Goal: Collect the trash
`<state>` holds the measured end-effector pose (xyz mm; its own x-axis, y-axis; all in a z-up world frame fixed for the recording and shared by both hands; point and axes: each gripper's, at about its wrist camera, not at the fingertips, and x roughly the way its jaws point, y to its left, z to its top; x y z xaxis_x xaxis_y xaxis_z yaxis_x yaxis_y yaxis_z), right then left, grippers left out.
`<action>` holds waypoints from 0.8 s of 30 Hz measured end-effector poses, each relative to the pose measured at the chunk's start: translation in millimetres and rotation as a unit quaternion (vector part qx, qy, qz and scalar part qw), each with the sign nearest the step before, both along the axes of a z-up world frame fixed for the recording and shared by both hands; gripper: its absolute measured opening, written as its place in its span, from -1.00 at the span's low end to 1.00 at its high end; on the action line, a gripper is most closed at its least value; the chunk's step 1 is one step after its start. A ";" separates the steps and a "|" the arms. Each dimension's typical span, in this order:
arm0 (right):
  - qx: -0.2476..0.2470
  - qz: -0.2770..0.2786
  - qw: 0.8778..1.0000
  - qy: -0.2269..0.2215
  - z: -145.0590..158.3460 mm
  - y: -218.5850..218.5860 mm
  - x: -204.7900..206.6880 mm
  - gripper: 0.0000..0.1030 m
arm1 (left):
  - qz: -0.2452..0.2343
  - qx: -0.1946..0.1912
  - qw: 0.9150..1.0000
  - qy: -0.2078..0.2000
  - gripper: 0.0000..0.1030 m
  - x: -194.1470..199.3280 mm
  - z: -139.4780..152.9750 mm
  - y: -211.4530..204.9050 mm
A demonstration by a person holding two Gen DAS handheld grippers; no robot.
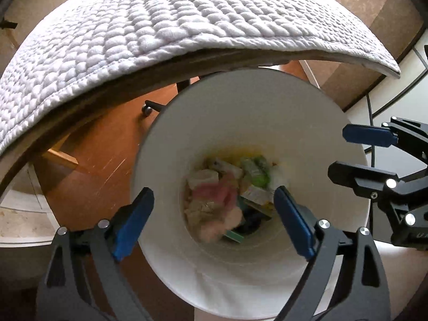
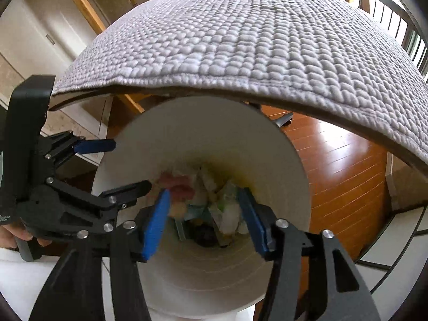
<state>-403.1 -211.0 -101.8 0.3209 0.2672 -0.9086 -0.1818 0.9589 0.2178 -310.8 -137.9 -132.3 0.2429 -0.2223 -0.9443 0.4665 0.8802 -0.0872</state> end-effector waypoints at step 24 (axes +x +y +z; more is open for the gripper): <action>0.015 -0.020 0.999 -0.029 66.7 -19.6 6.7 0.31 | -0.020 -0.024 0.998 -0.052 0.80 -11.4 74.2 2.3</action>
<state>-396.5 -230.7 -35.1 0.3836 0.2799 -0.8801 -0.1575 0.9588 0.2363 -322.2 -135.6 -58.1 0.3297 -0.2785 -0.9021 0.5097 0.8568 -0.0782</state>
